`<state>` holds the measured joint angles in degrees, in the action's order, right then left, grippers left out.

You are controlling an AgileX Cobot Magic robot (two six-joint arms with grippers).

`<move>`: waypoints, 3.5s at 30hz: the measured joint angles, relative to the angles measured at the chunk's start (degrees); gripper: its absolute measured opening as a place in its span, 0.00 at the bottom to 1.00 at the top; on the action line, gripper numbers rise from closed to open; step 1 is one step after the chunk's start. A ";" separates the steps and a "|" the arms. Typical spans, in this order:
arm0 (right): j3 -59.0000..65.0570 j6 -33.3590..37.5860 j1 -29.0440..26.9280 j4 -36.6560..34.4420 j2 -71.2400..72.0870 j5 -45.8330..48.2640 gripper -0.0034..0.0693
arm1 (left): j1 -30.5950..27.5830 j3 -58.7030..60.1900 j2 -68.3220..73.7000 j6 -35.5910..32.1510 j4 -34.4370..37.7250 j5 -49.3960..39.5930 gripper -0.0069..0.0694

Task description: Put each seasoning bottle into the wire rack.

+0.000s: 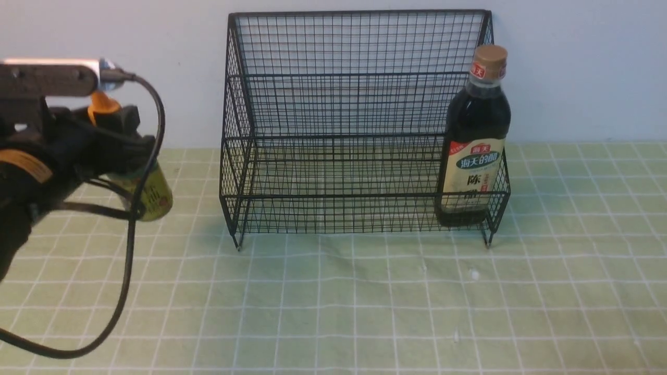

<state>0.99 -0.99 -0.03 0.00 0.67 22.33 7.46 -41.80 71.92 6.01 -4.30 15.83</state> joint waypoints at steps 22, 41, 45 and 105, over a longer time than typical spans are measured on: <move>0.00 0.00 0.00 0.00 0.00 0.00 0.03 | 13.77 -13.23 19.68 3.55 -2.29 3.56 0.46; 0.00 0.00 0.00 0.00 0.00 0.00 0.03 | 13.84 -13.87 23.30 3.89 -2.52 -2.79 0.59; 0.00 0.00 0.00 0.00 0.00 0.00 0.03 | 13.84 -13.87 18.53 3.46 -2.52 -8.17 0.69; 0.00 0.00 0.00 0.00 0.00 -0.05 0.03 | -3.68 42.96 -72.40 -19.19 12.84 -32.58 0.08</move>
<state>0.99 -0.99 -0.03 0.00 0.67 22.28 3.78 1.17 -0.48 -13.18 8.54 -16.75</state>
